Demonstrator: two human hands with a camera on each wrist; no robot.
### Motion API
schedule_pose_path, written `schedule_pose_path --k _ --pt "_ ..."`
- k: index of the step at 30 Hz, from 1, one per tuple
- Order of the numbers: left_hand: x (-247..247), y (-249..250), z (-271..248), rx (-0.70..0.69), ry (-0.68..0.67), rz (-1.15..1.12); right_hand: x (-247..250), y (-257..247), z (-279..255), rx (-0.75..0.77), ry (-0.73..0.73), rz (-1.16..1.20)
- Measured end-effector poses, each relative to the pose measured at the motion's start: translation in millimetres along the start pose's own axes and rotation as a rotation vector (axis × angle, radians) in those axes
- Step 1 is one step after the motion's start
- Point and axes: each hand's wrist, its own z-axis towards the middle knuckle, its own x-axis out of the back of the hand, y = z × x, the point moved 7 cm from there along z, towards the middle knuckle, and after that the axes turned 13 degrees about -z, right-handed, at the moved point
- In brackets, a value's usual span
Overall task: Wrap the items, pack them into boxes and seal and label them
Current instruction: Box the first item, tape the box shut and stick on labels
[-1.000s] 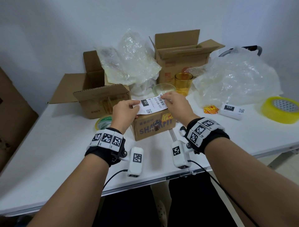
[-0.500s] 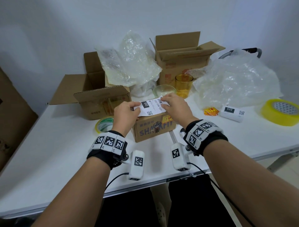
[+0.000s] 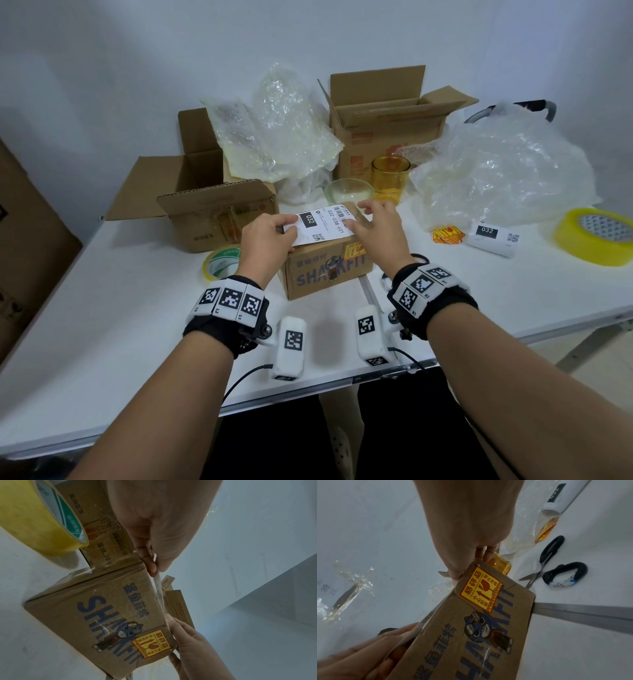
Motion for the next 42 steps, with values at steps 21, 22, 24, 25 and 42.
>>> schedule_pose_path --k 21,22,24,25,42 --pt "-0.2 -1.2 2.0 -0.019 0.011 -0.019 -2.4 -46.2 -23.8 0.397 0.066 -0.161" --pt "-0.1 -0.9 1.6 -0.024 0.016 -0.023 -4.5 -52.2 -27.5 0.438 0.051 -0.18" --pt "-0.3 -2.2 1.3 -0.029 0.024 -0.031 -7.5 -57.7 -32.4 0.494 0.028 -0.232" --pt "-0.5 -2.8 0.9 -0.032 0.026 -0.035 -9.0 -57.5 -33.7 0.501 0.005 -0.271" --pt "0.1 -5.9 3.4 -0.043 0.015 -0.072 -29.4 -39.7 -18.3 0.354 -0.248 -0.518"
